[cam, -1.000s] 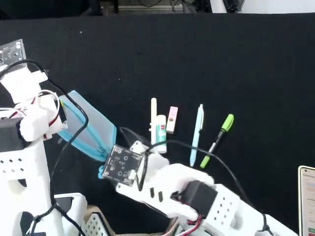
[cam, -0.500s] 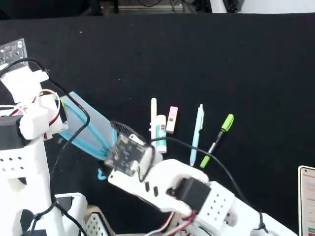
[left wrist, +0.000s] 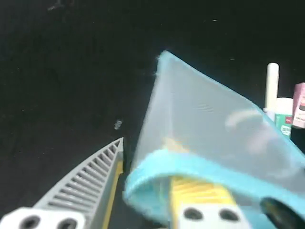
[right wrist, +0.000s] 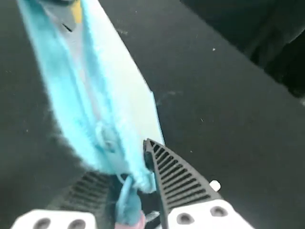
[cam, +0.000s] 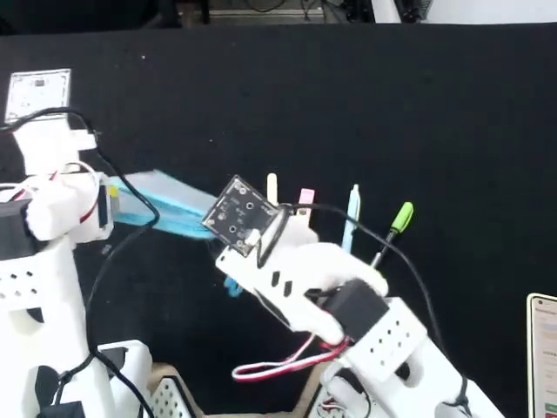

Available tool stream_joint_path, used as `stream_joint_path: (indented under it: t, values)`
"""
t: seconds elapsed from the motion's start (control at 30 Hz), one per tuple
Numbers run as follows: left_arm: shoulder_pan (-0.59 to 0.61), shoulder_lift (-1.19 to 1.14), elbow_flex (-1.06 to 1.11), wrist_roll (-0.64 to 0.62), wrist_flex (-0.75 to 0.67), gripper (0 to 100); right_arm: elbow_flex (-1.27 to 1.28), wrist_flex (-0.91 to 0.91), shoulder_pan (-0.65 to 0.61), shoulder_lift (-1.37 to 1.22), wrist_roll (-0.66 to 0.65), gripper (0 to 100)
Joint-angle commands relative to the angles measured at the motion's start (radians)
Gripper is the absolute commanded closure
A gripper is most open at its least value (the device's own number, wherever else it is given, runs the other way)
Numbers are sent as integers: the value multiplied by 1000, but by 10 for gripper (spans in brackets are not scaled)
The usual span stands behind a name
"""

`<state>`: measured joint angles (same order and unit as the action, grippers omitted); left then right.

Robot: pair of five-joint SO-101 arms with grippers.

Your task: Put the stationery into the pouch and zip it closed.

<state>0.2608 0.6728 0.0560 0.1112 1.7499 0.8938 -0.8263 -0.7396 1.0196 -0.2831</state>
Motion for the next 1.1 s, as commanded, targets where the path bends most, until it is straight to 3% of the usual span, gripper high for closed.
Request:
stream_joint_path:
  t: [0.0, 0.33, 0.5, 0.6, 0.9, 1.07]
  values:
    - [21, 9, -90, 57, 8, 842, -101, -71, 40, -67, -94, 988]
    - [19, 9, -48, 198, 9, 859, -117, -74, 80, -113, -126, 988]
    - [18, 9, -45, 195, 8, 870, -117, -58, 81, -111, -127, 987]
    - [18, 11, -45, 192, 8, 972, -113, 6, 86, -119, -115, 987]
    - [-13, 207, 82, 127, 9, 969, -111, 118, 91, -119, -107, 987]
    - [-21, 244, 151, 127, 8, 949, -110, 118, 91, -120, -25, 987]
